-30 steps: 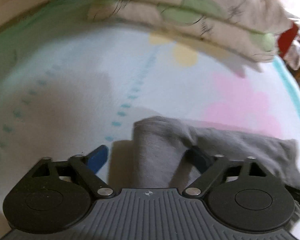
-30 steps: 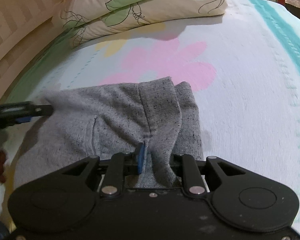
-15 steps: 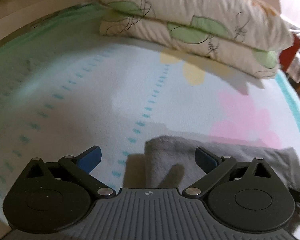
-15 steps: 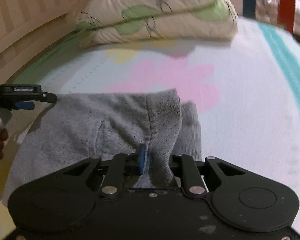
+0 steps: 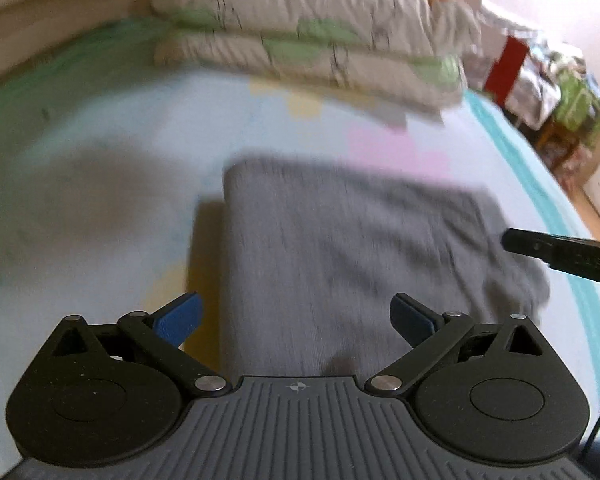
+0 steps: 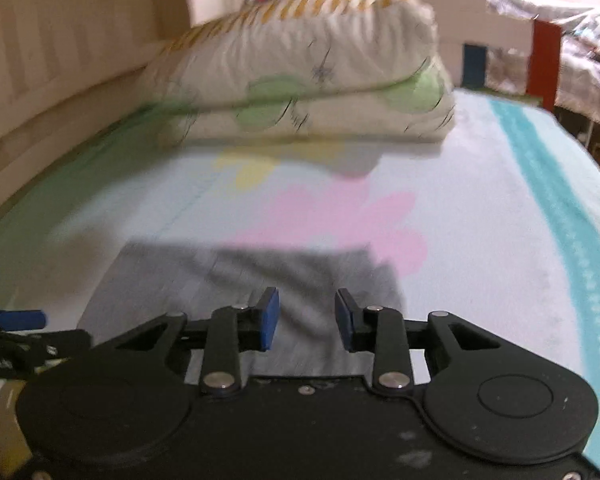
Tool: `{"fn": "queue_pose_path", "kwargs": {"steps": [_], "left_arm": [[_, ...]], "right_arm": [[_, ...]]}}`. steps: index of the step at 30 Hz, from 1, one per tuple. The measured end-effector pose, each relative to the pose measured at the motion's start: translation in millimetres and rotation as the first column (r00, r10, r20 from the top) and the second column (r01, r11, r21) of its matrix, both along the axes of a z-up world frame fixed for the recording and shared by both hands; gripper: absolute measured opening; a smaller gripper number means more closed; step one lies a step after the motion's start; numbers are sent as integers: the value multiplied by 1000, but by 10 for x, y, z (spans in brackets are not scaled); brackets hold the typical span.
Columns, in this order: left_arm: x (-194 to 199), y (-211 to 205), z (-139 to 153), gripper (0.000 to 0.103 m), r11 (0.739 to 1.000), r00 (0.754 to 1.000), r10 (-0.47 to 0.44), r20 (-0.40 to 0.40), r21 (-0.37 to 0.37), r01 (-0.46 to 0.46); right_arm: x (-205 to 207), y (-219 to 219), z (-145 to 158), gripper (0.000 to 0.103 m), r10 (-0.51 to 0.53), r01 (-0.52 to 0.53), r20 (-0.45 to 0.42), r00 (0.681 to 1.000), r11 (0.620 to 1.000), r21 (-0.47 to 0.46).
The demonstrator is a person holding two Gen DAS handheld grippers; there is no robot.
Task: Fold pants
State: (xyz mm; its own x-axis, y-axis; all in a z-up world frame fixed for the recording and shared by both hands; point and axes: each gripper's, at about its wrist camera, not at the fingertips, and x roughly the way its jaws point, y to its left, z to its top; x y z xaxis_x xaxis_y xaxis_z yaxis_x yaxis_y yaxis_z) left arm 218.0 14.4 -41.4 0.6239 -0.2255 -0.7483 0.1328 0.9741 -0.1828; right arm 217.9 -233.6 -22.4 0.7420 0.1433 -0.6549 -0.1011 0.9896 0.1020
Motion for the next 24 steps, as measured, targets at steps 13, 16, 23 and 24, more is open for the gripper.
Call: {"fn": "queue_pose_path", "kwargs": {"steps": [13,16,23,24], "left_arm": [[5,27,-357,102,1000,995,-20,-95,-2,20],[-12,117,-181,102,999,999,7,-53,-45,-9],[229,301,53,102,996,999,36,3,-82,-36],[306,314,41,102,996,999,35,-5,-82,-36]], "right_arm": [[7,229,-508,32,-70,52,-165,984,992,-115],[-19,207,-482,40,-49,33,-158,986,994,-104],[-265,-85,-146,57,-43,44,-13,999,999,31],[-254,-144,-117,59,-53,53,7,999,998,43]]}}
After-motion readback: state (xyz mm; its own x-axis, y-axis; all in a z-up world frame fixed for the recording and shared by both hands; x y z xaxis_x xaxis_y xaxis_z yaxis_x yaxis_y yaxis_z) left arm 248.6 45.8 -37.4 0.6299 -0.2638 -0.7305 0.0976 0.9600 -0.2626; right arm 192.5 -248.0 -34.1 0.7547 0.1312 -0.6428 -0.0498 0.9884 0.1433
